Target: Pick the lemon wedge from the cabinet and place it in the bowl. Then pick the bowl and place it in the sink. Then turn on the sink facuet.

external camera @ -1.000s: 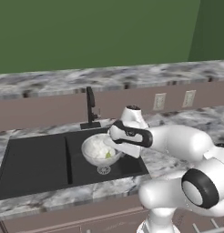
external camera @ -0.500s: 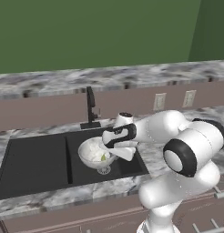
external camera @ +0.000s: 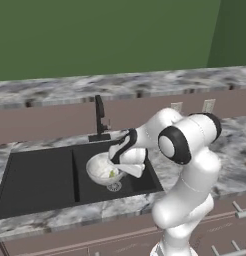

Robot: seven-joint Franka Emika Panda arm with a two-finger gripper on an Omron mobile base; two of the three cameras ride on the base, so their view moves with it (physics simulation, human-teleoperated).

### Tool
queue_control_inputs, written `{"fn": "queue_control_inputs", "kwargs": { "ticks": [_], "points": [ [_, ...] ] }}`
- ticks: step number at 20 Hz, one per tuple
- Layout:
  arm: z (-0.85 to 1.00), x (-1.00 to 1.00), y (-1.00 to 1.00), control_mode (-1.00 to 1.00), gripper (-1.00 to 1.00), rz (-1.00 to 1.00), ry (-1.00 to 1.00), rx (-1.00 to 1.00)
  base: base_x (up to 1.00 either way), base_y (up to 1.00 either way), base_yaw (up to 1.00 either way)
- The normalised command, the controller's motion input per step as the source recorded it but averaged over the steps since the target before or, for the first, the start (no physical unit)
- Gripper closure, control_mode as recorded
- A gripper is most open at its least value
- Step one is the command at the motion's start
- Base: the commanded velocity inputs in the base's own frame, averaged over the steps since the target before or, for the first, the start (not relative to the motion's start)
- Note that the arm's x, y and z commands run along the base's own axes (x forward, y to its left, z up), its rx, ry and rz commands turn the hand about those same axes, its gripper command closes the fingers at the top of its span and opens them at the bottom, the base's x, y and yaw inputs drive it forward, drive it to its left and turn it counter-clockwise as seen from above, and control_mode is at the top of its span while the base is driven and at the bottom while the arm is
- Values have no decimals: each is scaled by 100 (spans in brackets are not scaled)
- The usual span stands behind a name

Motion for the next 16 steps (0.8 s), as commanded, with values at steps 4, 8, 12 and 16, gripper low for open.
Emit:
{"fn": "queue_control_inputs", "kwargs": {
  "ticks": [4,8,12,16],
  "points": [
    [-51,42,11,-100,100,0,0,0,0,0,0],
    [-55,32,29,-100,100,0,0,0,0,0,0],
    [-49,36,30,-100,100,0,0,0,0,0,0],
    [-30,12,9,-100,100,0,0,0,0,0,0]
  ]
}}
